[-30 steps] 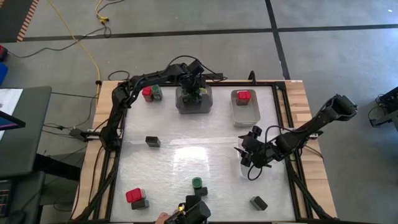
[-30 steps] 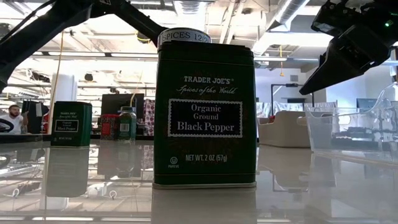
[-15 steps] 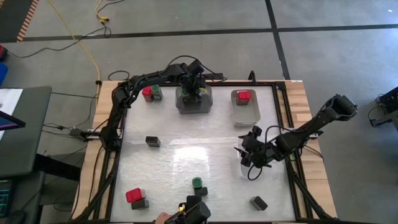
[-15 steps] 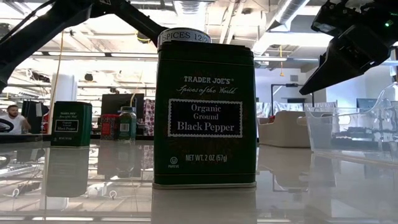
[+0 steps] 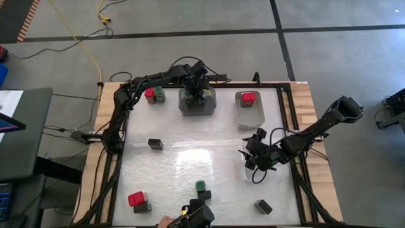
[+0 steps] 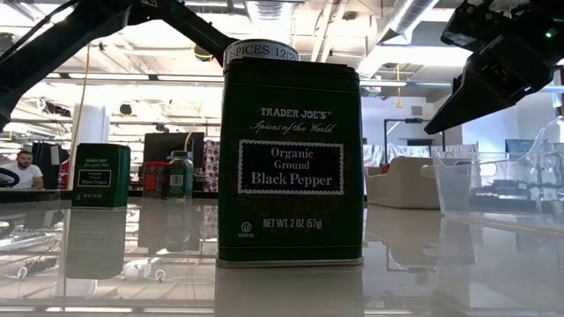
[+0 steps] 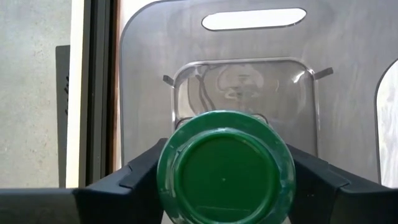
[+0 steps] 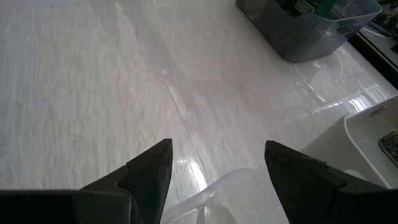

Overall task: Sort spices by type
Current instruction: Put the center green seasoning bottle into the black bin, then move the top left red seasoning can to the center of the table

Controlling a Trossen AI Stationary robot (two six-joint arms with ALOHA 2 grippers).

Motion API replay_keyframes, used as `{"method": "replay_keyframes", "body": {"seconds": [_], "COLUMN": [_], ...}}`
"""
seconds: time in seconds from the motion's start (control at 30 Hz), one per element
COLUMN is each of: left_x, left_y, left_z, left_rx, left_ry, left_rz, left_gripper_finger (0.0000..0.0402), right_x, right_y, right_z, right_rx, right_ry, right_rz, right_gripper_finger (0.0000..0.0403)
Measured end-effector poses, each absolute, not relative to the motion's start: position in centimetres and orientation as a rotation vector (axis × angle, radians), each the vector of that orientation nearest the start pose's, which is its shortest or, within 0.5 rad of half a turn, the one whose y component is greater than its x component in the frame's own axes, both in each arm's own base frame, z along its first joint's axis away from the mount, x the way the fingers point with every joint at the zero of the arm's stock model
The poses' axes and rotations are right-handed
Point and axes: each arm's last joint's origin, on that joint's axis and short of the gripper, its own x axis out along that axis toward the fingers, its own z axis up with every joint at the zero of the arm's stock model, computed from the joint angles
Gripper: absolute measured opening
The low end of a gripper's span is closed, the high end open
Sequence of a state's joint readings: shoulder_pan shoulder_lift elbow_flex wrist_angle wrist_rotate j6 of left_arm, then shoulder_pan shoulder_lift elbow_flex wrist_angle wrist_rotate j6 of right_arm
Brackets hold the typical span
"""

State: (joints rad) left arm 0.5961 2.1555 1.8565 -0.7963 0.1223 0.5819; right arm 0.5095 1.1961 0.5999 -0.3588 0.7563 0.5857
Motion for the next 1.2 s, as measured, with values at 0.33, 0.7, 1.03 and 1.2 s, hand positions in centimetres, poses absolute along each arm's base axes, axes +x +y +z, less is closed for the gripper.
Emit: {"method": "replay_keyframes", "body": {"seconds": [0.33,0.7,1.03,1.2], "left_x": [38.4,38.4,38.0,37.4], "left_y": [25.6,25.6,25.3,24.9], "left_z": [22.3,23.9,25.6,27.7], "left_rx": [0.129,0.122,0.091,0.106], "left_ry": [1.105,1.088,1.134,1.103], "left_rz": [0.112,0.128,0.109,0.119], "left_gripper_finger": [0.0286,0.0287,0.0287,0.0287], "right_x": [19.4,19.4,19.4,19.4], "right_y": [8.6,8.6,8.6,8.6], "right_z": [18.9,18.9,18.9,18.8], "right_rx": [-0.011,-0.012,-0.009,-0.007], "right_ry": [0.663,0.665,0.670,0.673], "right_rz": [-0.435,-0.434,-0.427,-0.422], "right_gripper_finger": [0.0285,0.0285,0.0285,0.0285]}}
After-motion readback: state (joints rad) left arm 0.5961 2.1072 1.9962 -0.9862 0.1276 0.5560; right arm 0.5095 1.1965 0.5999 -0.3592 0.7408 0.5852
